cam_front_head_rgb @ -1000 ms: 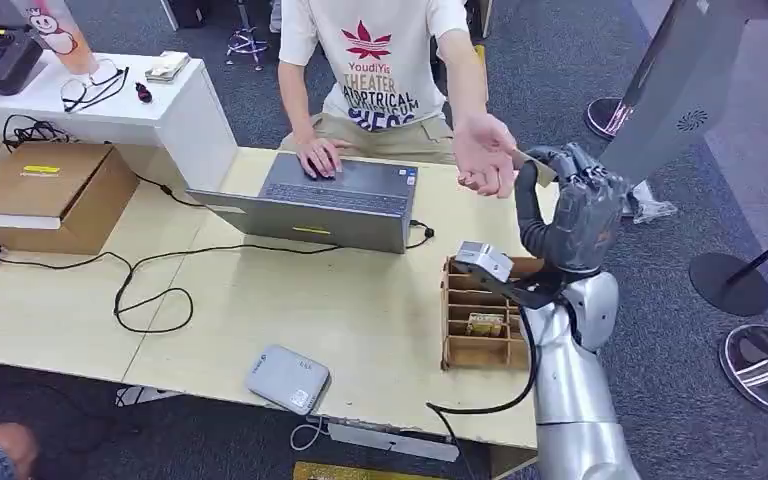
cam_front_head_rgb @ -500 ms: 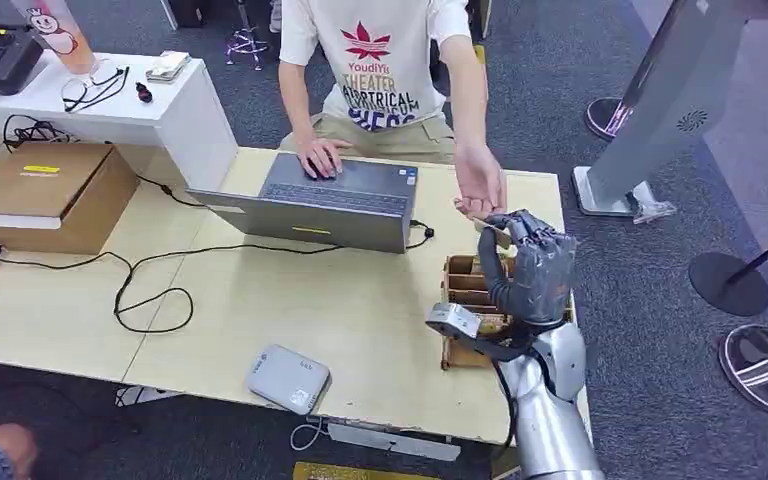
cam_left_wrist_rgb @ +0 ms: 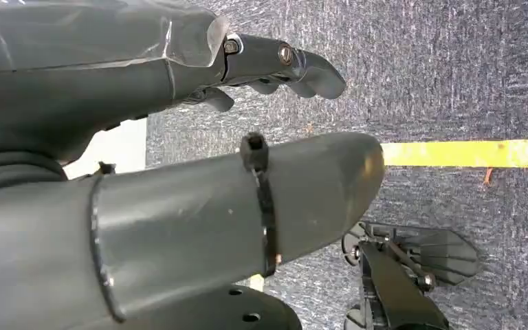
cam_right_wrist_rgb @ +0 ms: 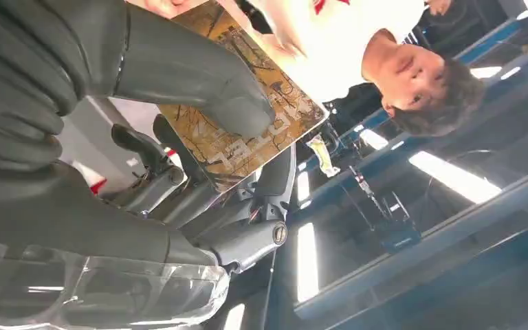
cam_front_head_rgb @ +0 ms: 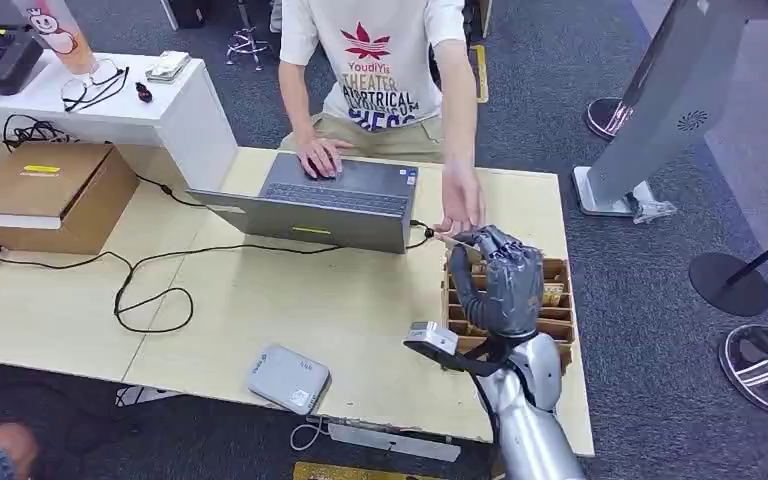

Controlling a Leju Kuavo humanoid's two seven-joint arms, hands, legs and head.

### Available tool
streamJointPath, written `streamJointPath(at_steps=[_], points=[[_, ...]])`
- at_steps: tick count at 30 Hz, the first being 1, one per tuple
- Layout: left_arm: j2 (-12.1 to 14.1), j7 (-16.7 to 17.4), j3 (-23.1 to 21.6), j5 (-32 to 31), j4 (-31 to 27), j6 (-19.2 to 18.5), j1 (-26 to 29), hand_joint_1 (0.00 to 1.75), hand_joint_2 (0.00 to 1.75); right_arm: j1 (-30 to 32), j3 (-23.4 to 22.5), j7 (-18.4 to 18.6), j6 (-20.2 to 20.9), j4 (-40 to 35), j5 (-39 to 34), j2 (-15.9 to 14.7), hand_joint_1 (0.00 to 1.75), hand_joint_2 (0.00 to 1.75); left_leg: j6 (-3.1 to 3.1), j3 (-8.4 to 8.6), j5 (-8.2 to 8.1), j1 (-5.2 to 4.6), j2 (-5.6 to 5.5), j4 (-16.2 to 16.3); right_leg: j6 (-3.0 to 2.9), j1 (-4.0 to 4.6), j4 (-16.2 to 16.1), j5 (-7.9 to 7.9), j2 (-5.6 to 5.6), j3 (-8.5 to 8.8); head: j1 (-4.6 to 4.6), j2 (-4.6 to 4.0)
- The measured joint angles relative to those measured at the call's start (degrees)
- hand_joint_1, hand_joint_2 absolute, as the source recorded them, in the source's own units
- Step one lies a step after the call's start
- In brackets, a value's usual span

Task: Pass the card to the sensor for recognition and then transmit it.

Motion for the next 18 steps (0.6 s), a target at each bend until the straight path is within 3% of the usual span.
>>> streamJointPath(at_steps=[18], points=[[0.0,0.9,0.0,-1.2,0.0,-0.5,-0.3,0.0,0.0,-3.1,0.5,0.0,0.0,1.6,3.5,2.9,1.75,1.75,0.0,0.01,0.0,0.0,0.01,0.0,0.0,0.0,0.0,0.0,0.0,0.0,0.02,0.0]])
